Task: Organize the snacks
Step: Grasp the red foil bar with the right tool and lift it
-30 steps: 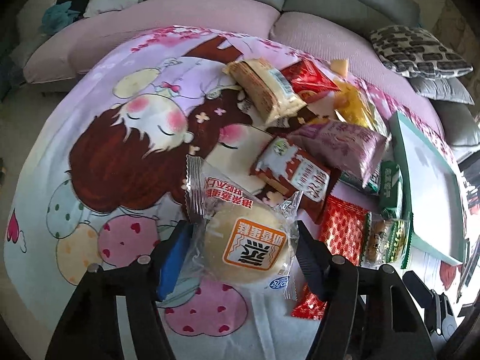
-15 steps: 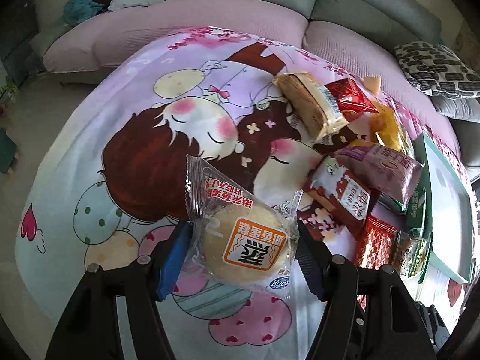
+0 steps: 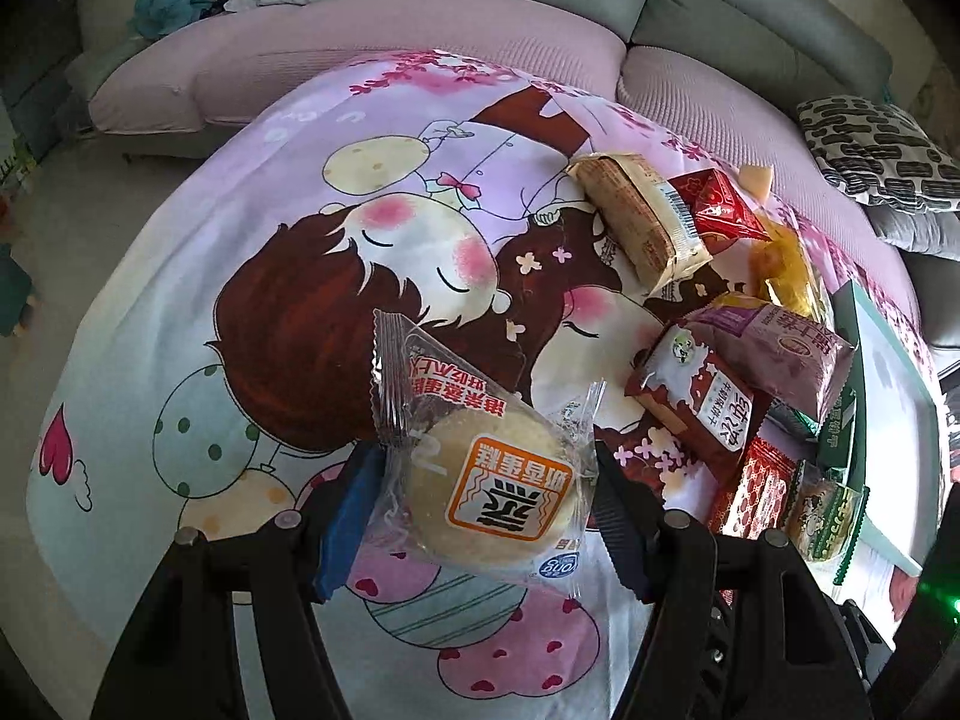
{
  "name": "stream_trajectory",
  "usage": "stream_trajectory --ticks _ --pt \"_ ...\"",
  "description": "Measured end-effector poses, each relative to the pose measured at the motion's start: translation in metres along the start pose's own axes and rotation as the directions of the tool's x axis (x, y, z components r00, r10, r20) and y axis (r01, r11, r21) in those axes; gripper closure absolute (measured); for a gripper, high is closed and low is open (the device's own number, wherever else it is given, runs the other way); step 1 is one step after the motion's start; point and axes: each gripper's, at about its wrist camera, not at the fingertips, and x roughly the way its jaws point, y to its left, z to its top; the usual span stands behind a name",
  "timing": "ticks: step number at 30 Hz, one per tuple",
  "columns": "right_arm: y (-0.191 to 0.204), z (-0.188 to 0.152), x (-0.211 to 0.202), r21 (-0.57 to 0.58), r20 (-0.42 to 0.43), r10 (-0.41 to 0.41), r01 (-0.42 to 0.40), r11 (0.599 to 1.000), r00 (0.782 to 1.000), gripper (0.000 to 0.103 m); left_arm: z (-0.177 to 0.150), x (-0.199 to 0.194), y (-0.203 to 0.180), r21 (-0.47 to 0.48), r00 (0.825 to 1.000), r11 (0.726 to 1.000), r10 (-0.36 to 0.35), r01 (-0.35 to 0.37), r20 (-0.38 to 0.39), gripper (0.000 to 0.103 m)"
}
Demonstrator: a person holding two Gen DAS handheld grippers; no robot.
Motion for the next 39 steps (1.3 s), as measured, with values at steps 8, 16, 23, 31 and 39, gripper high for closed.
stream_trajectory --ticks 8,16,23,31,39 --pt "-0.004 -0.001 -0.001 0.011 0.010 -0.010 0.010 1.000 1.000 0.046 0.002 -0.003 0.000 -0.004 1.000 1.000 -0.012 0.012 0.006 0.033" --pt "-0.017 -0.013 -0.015 0.028 0.035 0.000 -0.001 1.000 0.999 0.054 0.002 -0.007 -0.003 0.004 1.000 1.000 -0.012 0.012 0.020 0.033" --pt "-0.029 -0.030 -0.030 0.033 0.057 0.023 -0.025 0.999 0.998 0.055 0.002 -0.011 -0.005 0.008 0.999 1.000 -0.007 0.007 0.032 0.033" --pt "-0.035 -0.045 -0.042 0.010 0.061 0.029 -0.030 0.999 0.998 0.056 0.002 -0.013 -0.007 0.019 0.999 1.000 -0.001 0.000 0.037 0.033" --pt "-0.029 -0.042 -0.020 -0.003 0.004 0.011 -0.011 1.000 1.000 0.054 0.000 -0.008 -0.010 0.034 1.000 0.999 0.002 -0.003 0.016 0.033"
